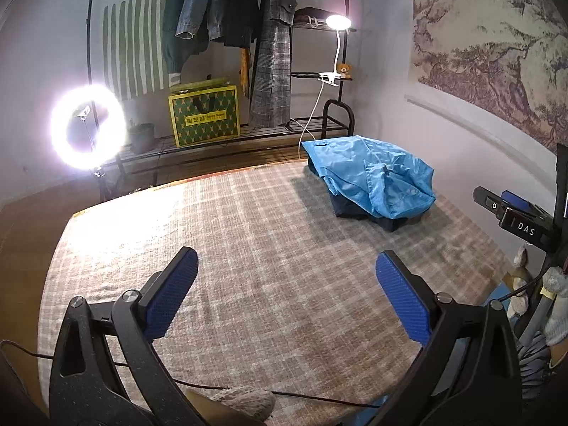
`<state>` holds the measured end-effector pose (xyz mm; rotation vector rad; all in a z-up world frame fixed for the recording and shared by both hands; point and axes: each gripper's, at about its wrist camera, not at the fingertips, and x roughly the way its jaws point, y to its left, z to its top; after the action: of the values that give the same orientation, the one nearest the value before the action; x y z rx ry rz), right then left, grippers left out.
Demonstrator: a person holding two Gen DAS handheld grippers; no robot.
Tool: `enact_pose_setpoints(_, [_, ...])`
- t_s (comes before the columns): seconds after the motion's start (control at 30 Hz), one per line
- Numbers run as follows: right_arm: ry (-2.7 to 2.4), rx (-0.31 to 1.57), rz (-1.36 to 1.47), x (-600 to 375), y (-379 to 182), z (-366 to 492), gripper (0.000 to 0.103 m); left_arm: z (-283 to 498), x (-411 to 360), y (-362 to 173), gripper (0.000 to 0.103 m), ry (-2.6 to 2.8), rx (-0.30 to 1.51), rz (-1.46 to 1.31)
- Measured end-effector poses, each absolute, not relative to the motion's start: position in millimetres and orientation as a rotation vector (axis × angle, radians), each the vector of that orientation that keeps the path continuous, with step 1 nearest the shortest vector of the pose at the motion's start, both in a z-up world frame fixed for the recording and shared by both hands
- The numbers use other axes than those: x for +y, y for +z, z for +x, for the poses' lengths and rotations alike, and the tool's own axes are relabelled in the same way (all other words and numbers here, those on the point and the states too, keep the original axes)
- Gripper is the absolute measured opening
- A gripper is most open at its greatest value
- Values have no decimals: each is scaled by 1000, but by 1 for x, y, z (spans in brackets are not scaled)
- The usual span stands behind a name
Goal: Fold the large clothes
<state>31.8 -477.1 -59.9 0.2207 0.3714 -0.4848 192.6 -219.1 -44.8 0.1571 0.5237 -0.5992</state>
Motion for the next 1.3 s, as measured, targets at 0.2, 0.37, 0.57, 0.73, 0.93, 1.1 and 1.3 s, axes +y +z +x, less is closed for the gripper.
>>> enact_pose_setpoints(0.2, [-495, 367, 191, -475, -64, 39, 103, 198, -226, -53, 103, -585, 516, 170])
enact_pose_setpoints(0.37, [-485, 399, 201, -474, -71, 45, 103, 202, -231, -62, 103, -592, 536, 168])
enact_pose_setpoints(0.57, [-507, 386, 236, -477, -72, 45, 103, 204, -237, -68, 103, -599, 554, 188])
enact_pose_setpoints(0.73, [-509, 401, 257, -481, -76, 46, 103, 201, -237, -65, 103, -601, 543, 190])
enact_pose_setpoints(0.93, [-519, 405, 265, -482, -78, 46, 103, 199, -235, -64, 103, -601, 543, 180])
enact_pose_setpoints(1.1, [-522, 410, 274, -483, -79, 46, 103, 198, -234, -62, 103, -599, 539, 179])
enact_pose_setpoints(1.3, [-519, 412, 266, -481, -80, 47, 103, 197, -233, -59, 103, -601, 537, 178])
